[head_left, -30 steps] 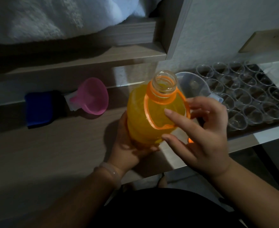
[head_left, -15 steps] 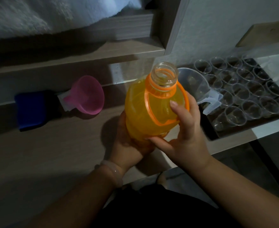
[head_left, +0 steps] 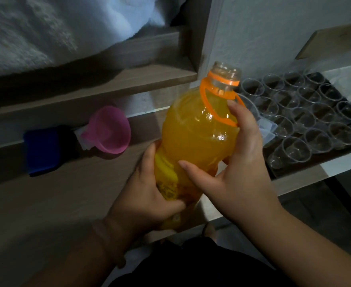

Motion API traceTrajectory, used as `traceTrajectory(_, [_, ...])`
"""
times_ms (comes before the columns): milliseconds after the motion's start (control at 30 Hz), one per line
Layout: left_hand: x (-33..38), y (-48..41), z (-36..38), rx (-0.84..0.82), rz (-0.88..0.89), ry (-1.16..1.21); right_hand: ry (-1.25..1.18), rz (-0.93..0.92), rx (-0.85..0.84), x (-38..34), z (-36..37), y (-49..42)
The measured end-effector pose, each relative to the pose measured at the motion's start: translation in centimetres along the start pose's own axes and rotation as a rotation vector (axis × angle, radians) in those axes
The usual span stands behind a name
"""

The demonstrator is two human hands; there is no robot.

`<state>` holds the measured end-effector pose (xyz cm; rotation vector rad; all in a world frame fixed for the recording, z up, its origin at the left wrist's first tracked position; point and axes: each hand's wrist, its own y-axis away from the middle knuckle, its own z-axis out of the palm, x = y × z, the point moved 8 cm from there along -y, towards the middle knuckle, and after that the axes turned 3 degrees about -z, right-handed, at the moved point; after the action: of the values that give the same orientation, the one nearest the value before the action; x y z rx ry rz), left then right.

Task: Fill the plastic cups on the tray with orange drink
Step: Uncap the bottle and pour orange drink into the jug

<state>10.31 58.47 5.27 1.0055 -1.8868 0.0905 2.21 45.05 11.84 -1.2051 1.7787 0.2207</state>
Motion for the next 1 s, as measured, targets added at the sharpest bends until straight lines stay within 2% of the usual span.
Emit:
traceTrajectory(233, [1.0,-0.5,-1.0,-0.025,0.042,-0.103,-0.128,0.229,0.024,1.7,-0.1,-0.1])
traceTrajectory(433, [1.6,-0.8,-1.1,-0.081,0.042,-0.16,-0.195,0.326,0.025,2.7,-0.1,0.1])
traceTrajectory(633, [3.1,-1.0,-2.0,-0.062,0.076,-0.305,-0.236,0.376,0.034,2.8,-0.1,-0.2])
traceTrajectory(800, [3.3,-0.7,-2.9,-0.079,0.037,-0.4,-0.283,0.398,0.025,2.6,0.2,-0.4])
traceTrajectory(1000, [3.5,-0.7,-3.6,-0.1,0.063,-0.427,-0.297,0.413,0.038,2.2,0.2,-0.3])
